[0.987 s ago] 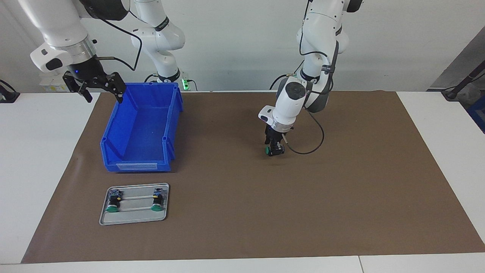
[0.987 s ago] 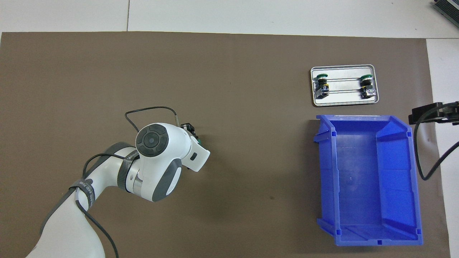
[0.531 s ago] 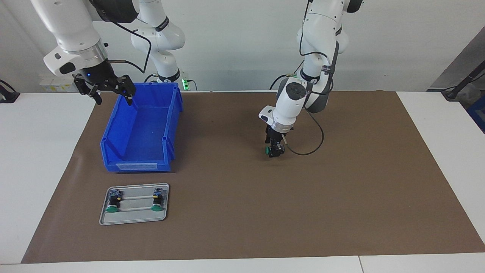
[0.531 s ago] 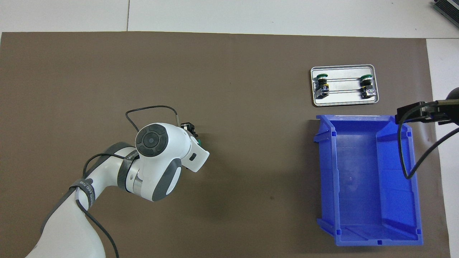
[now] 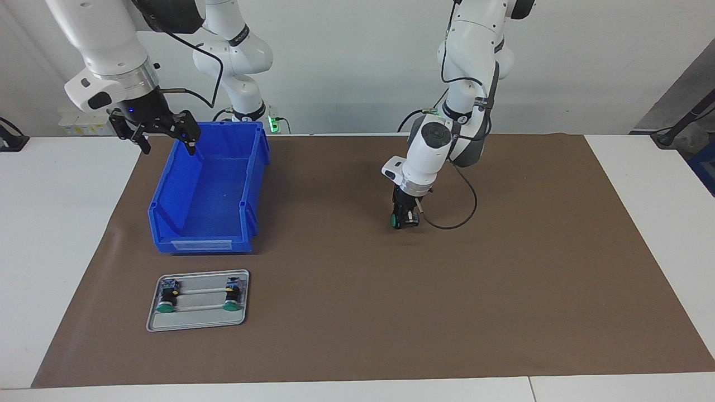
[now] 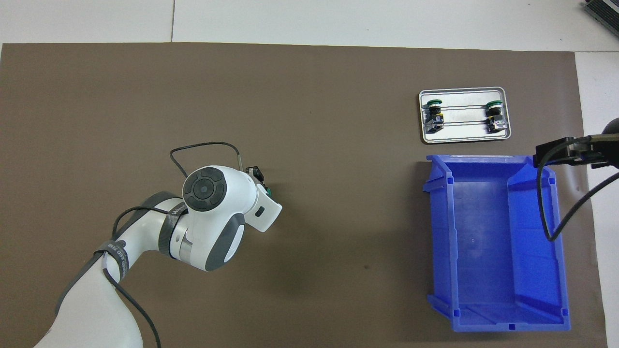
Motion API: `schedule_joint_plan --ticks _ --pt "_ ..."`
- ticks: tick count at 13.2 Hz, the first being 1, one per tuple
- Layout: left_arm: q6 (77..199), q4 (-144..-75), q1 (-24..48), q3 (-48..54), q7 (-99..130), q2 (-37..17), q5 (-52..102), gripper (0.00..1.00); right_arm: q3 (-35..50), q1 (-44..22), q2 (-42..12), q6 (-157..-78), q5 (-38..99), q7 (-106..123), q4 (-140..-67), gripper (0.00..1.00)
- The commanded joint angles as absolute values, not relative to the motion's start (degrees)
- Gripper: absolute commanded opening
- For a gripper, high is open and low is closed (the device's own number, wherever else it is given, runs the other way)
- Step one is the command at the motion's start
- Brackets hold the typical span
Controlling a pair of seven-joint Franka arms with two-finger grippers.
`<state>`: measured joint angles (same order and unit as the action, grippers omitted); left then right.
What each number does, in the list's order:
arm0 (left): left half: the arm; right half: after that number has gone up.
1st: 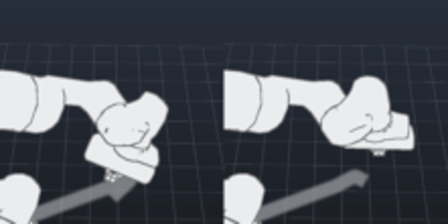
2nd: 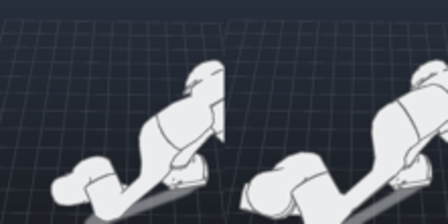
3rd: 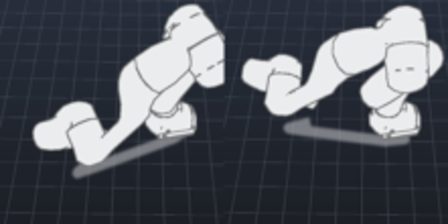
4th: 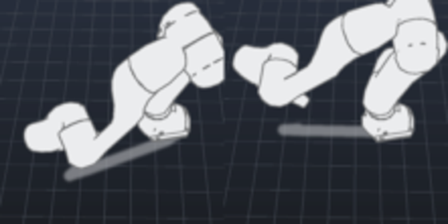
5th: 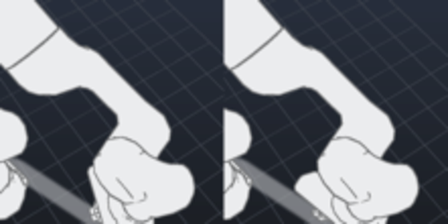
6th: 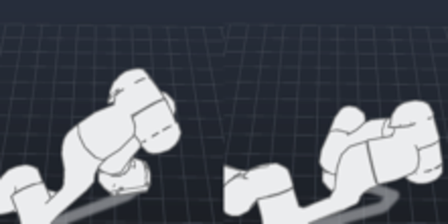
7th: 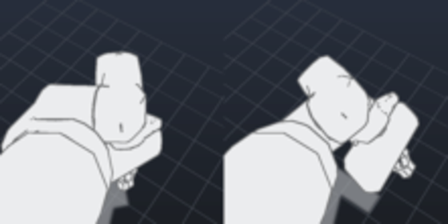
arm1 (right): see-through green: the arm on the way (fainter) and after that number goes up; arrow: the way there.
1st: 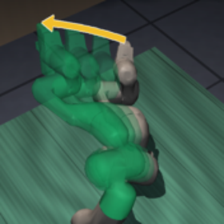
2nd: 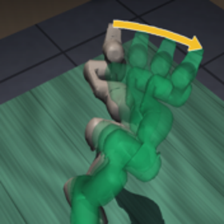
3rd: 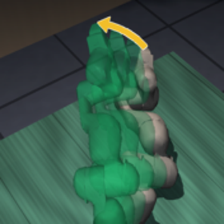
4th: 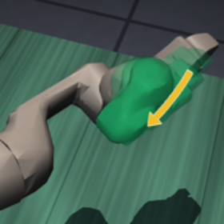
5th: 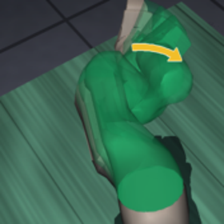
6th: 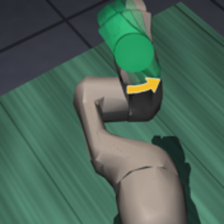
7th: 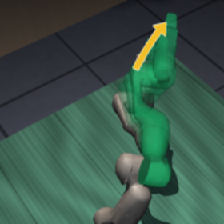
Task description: Place and press button with both arms
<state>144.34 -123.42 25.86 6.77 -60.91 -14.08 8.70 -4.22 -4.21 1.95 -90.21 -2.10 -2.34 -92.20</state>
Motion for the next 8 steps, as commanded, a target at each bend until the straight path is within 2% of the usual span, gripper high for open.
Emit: schedule_joint_plan --ticks 1,8 --pt "145.5 -123.5 25.8 6.4 -62.6 -14.1 9.6 0.27 -3.6 -3.7 2.2 -89.8 -2.3 -2.9 -92.1 1.0" --pt "144.4 -118.0 24.5 6.6 -62.0 -15.6 13.6 0.22 -3.6 -3.7 2.2 -89.8 -2.3 -3.0 -92.1 1.0"
